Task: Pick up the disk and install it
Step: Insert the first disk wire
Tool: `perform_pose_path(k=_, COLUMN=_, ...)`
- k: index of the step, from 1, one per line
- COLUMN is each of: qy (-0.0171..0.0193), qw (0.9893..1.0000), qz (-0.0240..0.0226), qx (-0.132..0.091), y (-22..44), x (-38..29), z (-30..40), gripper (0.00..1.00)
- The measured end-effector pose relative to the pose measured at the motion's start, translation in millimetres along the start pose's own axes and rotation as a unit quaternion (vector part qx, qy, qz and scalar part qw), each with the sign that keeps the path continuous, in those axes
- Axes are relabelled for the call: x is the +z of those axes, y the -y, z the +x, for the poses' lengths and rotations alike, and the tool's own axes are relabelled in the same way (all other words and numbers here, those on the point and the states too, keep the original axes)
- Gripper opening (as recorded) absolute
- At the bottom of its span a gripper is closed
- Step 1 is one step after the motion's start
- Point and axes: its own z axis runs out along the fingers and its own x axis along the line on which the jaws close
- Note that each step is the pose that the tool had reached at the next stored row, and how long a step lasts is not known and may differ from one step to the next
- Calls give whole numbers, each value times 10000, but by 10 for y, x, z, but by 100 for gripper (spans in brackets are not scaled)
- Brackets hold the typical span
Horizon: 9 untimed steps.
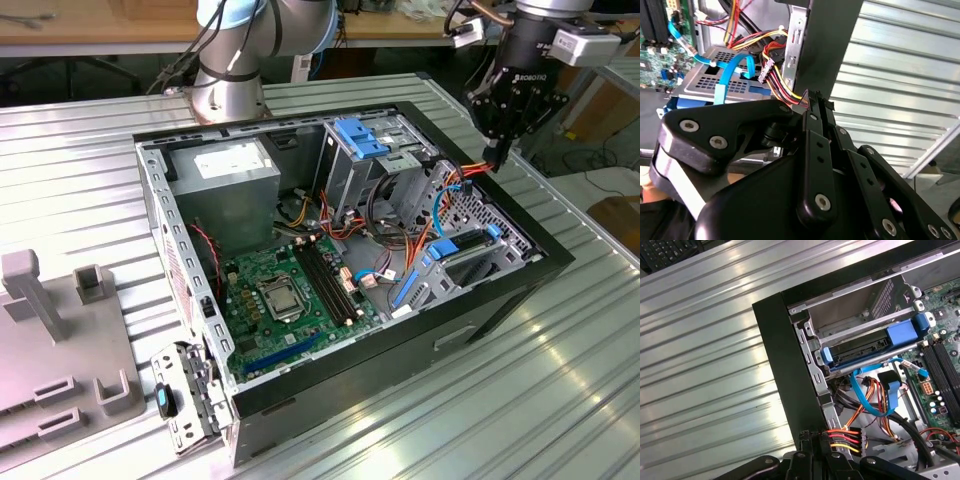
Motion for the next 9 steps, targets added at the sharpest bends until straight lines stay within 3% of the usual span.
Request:
perform_pose_path(k=1, qy=125, qw=9999, qz=-14, qx=-20, y=0, x=0, z=1, gripper=16)
perform_pose_path(k=3, qy=231, qw=9997, qz=-12, qx=-36, y=-1, x=0, z=1, gripper=16)
perform_pose_path(k=4, qy=265, qw=9996, qz=-6, qx=-40, y=-2, x=0, z=2, gripper=16)
perform_pose_path(k=7, qy=305, qw=9995, qz=11, qx=40, y=-12, x=2, z=5, gripper=16)
perform_pose_path(k=8, qy=321, qw=9995, qz=48, qx=62, y=-12, x=1, z=5, gripper=16)
perform_pose_path(k=9, qy=357, qw=9992, qz=145, qx=76, y=-12, x=2, z=5, gripper=16)
